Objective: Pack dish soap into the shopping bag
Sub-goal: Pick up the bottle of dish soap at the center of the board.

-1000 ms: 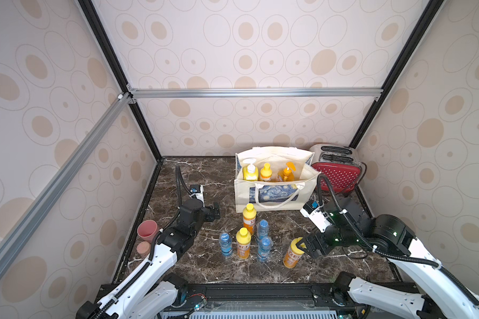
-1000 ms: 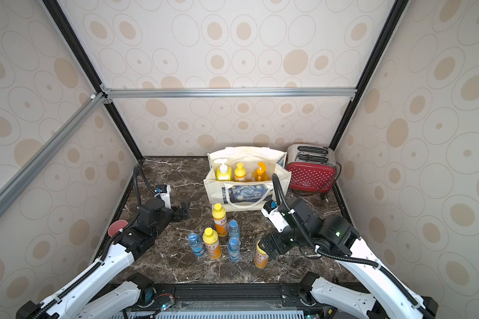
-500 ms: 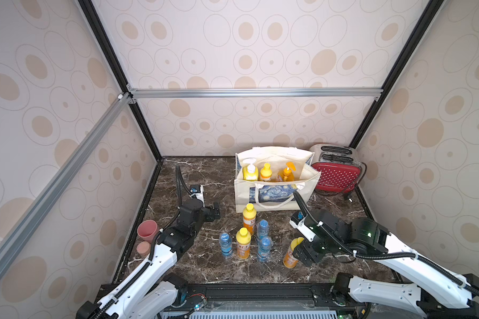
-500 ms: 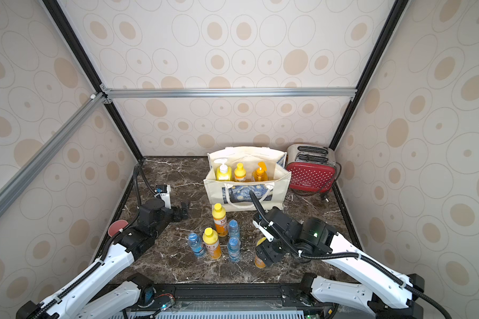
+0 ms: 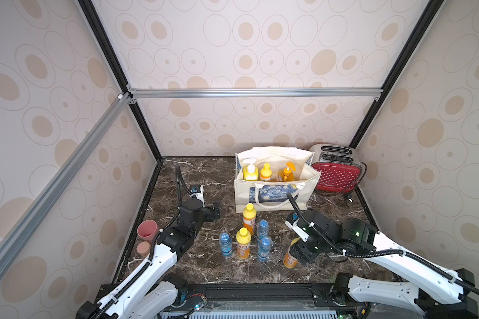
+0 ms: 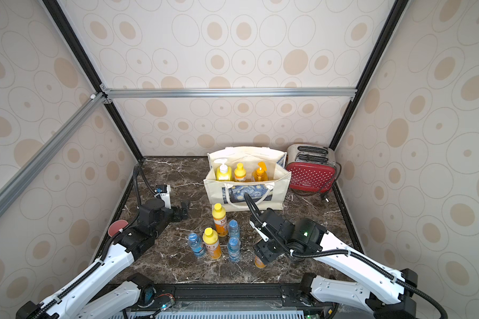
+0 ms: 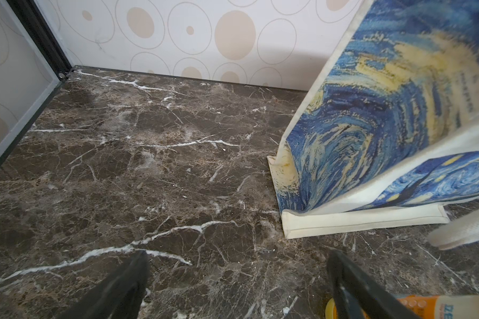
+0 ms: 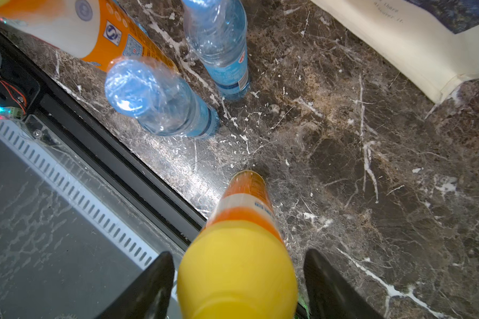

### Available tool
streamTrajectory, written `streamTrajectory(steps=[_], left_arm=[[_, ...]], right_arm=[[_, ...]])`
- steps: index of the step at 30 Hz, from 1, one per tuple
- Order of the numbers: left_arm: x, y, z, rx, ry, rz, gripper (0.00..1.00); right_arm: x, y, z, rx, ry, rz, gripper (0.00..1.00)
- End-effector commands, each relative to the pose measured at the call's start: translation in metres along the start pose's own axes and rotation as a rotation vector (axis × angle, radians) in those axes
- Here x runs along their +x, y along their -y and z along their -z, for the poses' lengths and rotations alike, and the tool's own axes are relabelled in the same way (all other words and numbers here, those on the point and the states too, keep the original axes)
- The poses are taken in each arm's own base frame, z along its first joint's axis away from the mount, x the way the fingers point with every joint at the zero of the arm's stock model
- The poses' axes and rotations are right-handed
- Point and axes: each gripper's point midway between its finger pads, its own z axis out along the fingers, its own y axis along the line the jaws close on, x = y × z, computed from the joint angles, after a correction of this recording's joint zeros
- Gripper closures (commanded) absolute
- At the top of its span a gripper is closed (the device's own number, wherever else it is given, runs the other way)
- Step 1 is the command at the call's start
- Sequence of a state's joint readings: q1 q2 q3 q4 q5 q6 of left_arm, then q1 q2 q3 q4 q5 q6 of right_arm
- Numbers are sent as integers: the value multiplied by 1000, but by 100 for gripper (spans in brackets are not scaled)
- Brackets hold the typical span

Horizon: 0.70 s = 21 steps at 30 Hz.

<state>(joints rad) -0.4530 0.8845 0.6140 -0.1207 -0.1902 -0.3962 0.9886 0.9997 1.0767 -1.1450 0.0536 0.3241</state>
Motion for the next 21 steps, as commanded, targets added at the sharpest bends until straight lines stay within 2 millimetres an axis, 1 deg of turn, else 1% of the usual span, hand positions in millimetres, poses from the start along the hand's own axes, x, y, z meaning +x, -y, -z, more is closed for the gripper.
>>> streamTrajectory(steps=[1,10,15,21], left_arm=[[-19,5,7,12,45,-6,1],[-19,5,8,15,45,-7,1],[-20,5,9,17,50,-6,1],[-21,5,9,16,53,-4,1]], right_arm=[[0,0,-5,11,0,-11,26],[0,4,-14,35,1,-33,32],[-1,7,-16,55,11,-45,41],[-7,12,-11,83,42,-50,51]])
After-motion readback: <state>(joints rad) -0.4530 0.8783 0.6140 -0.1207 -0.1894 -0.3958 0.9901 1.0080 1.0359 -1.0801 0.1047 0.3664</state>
